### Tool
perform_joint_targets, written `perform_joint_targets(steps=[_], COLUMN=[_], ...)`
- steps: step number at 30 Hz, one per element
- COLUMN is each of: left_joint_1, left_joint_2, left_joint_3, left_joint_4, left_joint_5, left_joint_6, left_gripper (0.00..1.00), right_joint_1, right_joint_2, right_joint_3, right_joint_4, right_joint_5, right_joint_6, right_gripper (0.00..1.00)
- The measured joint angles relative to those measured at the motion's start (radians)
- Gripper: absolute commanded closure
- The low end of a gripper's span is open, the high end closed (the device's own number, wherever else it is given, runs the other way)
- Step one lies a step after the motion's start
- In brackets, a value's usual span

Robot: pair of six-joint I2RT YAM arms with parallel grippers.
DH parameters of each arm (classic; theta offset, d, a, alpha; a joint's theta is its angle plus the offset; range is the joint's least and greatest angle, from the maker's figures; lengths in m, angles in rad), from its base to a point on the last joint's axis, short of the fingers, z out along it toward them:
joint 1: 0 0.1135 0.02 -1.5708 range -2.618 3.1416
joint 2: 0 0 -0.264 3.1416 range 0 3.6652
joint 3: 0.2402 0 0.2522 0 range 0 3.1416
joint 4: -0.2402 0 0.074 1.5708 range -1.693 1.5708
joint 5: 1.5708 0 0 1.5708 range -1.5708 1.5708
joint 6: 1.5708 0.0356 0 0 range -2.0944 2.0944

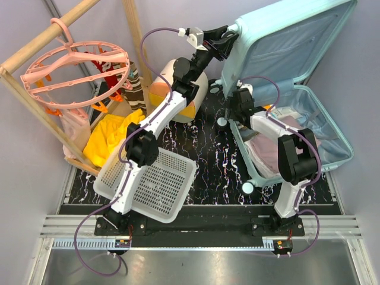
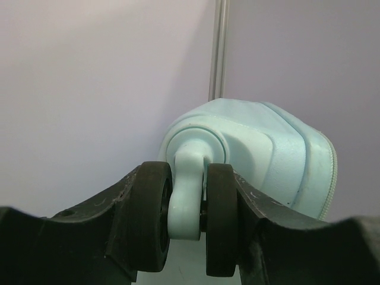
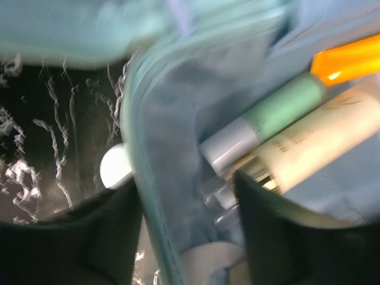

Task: Open, take out, and arrange the luggage
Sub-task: Open the luggage at the center of the board.

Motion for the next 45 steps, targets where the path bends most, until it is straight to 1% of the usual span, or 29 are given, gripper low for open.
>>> perform_joint_targets(steps=[2,3,5,7,9,10,11,13,14,16,18,19,21,22,24,26,27,31,35,39,41,44,45], left_joint_1=[0.006,0.012,0.023,0.037,0.048,0.053,0.055,0.058,0.058,0.058,0.058,0.058,0.066,0.073,0.087,0.108,0.115,0.108,0.102,0.089,0.073,0.045,0.033], left_joint_2=[0.006,0.012,0.019,0.025,0.027,0.029,0.029,0.029,0.030,0.030,0.030,0.030,0.030,0.026,0.018,0.002,-0.003,-0.023,-0.114,-0.204,-0.253,-0.329,-0.360], left_joint_3=[0.005,0.009,0.010,0.010,0.010,0.010,0.010,0.008,0.008,0.006,0.002,-0.001,-0.013,-0.030,-0.078,-0.160,-0.210,-0.340,-0.447,-0.492,-0.506,-0.544,-0.565], left_joint_4=[0.005,0.011,0.019,0.023,0.024,0.024,0.024,0.026,0.026,0.028,0.034,0.034,0.034,0.033,0.026,0.013,0.004,-0.027,-0.016,0.008,0.022,0.023,0.021], left_joint_5=[-0.022,-0.035,-0.053,-0.066,-0.074,-0.079,-0.084,-0.092,-0.095,-0.100,-0.101,-0.109,-0.119,-0.132,-0.162,-0.164,-0.163,-0.168,-0.167,-0.146,-0.131,-0.111,-0.106], left_joint_6=[-0.008,-0.014,-0.021,-0.030,-0.037,-0.038,-0.041,-0.045,-0.047,-0.051,-0.053,-0.053,-0.055,-0.049,-0.019,0.007,0.019,0.053,0.077,0.100,0.117,0.161,0.182], left_gripper=[1.00,1.00,1.00,1.00,1.00,1.00,1.00,1.00,0.98,0.78,0.62,0.50,0.35,0.22,0.14,0.05,0.02,0.01,0.01,0.01,0.01,0.01,0.01], right_joint_1=[-0.021,-0.031,-0.046,-0.051,-0.050,-0.049,-0.049,-0.049,-0.049,-0.049,-0.049,-0.050,-0.051,-0.051,-0.051,-0.051,-0.053,-0.064,-0.066,-0.070,-0.072,-0.077,-0.079], right_joint_2=[-0.021,-0.046,-0.126,-0.227,-0.313,-0.335,-0.349,-0.339,-0.322,-0.282,-0.222,-0.196,-0.153,-0.119,-0.069,-0.017,0.002,0.049,0.054,0.052,0.031,-0.038,-0.073], right_joint_3=[-0.010,-0.023,-0.083,-0.146,-0.171,-0.167,-0.147,-0.066,-0.017,0.077,0.182,0.219,0.275,0.322,0.377,0.425,0.435,0.437,0.437,0.436,0.410,0.336,0.303], right_joint_4=[0.031,0.052,0.111,0.158,0.185,0.200,0.204,0.204,0.206,0.211,0.214,0.201,0.172,0.153,0.154,0.173,0.176,0.167,0.159,0.159,0.161,0.157,0.155], right_joint_5=[-0.011,-0.026,-0.048,-0.068,-0.092,-0.100,-0.109,-0.129,-0.137,-0.149,-0.166,-0.182,-0.201,-0.214,-0.218,-0.211,-0.208,-0.202,-0.206,-0.207,-0.216,-0.245,-0.260], right_joint_6=[-0.001,-0.006,-0.014,-0.022,-0.027,-0.030,-0.031,-0.039,-0.041,-0.046,-0.048,-0.054,-0.054,-0.052,-0.048,-0.041,-0.039,-0.031,-0.026,-0.027,-0.029,-0.032,-0.032], right_gripper=[0.05,0.05,0.07,0.10,0.15,0.17,0.21,0.23,0.23,0.24,0.22,0.20,0.18,0.18,0.16,0.16,0.15,0.14,0.13,0.13,0.11,0.05,0.00])
